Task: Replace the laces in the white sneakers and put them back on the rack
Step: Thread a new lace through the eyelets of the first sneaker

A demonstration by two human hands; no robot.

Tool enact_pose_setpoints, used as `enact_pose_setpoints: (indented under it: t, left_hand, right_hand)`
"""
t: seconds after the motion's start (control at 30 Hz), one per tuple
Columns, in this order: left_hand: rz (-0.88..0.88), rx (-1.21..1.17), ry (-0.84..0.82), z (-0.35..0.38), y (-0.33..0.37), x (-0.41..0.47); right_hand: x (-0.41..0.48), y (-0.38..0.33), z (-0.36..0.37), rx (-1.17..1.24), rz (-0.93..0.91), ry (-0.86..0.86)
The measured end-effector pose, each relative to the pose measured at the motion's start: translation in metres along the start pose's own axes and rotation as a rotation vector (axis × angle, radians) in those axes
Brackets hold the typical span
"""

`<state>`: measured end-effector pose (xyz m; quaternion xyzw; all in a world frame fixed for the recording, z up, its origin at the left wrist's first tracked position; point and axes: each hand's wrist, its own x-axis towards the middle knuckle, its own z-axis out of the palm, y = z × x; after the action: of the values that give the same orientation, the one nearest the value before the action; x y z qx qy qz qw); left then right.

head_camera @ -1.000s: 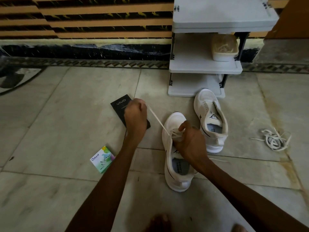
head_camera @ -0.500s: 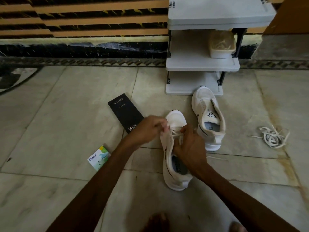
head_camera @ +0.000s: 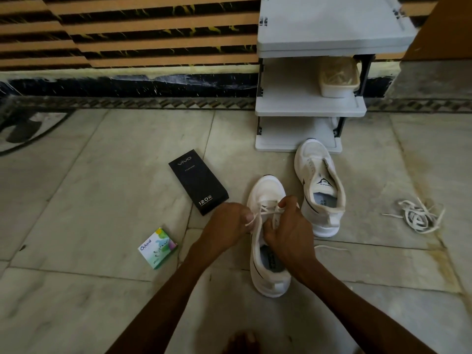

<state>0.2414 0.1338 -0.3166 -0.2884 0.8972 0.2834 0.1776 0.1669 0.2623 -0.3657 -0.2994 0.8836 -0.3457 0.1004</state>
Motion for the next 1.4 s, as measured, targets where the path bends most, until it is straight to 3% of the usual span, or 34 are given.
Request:
enact_pose_setpoints:
  t: [0.1, 0.13, 0.2, 0.27, 0.33, 0.53, 0.63, 0.77, 0.9, 0.97, 1.03, 1.1, 1.13, 1.2, 1.27, 1.4]
  left_hand:
    - [0.070, -1.173, 0.340, -0.032, -0.002, -0.023]
    - [0.136, -1.486, 0.372, -0.046, -0.004, -0.022]
    - [0.269, -1.813, 0.364, -0.060, 0.003, -0.023]
    - [0.287, -1.885, 0.299, -0.059, 0.017, -0.028]
    - [0.283, -1.674, 0.254, -0.052, 0.023, -0.034]
    - [0.170, -0.269, 0.489, -0.055, 0.017, -0.031]
    - [0.116, 0.047, 0.397, -0.040, 0.006, -0.021]
    - [-0.072, -0.007, 0.162, -0.022, 0.001, -0.011]
    - [0.021, 0.046, 0.397, -0.008, -0.012, -0.019]
    - [-0.008, 0.074, 0.438, -0.009, -0.010, -0.017]
    - [-0.245, -0.024, 0.326, -0.016, -0.001, -0.010]
    - [-0.367, -0.129, 0.252, -0.014, -0.010, -0.018]
    - [-0.335, -0.126, 0.256, -0.013, -0.013, -0.019]
    - [-0.175, -0.100, 0.445, -0.009, -0.008, -0.022]
    - [-0.037, -0.288, 0.604, 0.001, -0.016, -0.032]
    - [-0.010, -0.547, 0.582, 0.005, -0.001, -0.023]
  right_hand:
    - [0.000, -0.001, -0.001, 0.000, -0.002, -0.021]
    - [0.000, -0.001, -0.001, -0.001, 0.006, -0.020]
    - [0.000, 0.000, -0.001, 0.000, 0.022, -0.019]
    - [0.000, -0.001, -0.001, 0.012, 0.032, -0.030]
    - [-0.001, -0.002, -0.002, 0.024, 0.037, -0.034]
    - [0.005, -0.003, -0.019, -0.091, -0.034, -0.123]
    - [0.011, -0.002, -0.038, -0.077, 0.024, -0.153]
    - [0.018, 0.001, -0.056, 0.025, 0.152, -0.232]
    - [0.021, 0.002, -0.057, 0.074, 0.197, -0.277]
    - [0.021, 0.003, -0.056, 0.087, 0.218, -0.279]
    - [0.021, 0.002, -0.056, 0.092, 0.228, -0.275]
    - [0.020, 0.001, -0.055, 0.086, 0.221, -0.273]
    - [0.020, 0.001, -0.056, 0.082, 0.217, -0.269]
    - [0.019, -0.001, -0.057, 0.075, 0.211, -0.264]
    - [0.019, 0.000, -0.056, 0.066, 0.197, -0.266]
    - [0.020, 0.002, -0.057, 0.043, 0.150, -0.295]
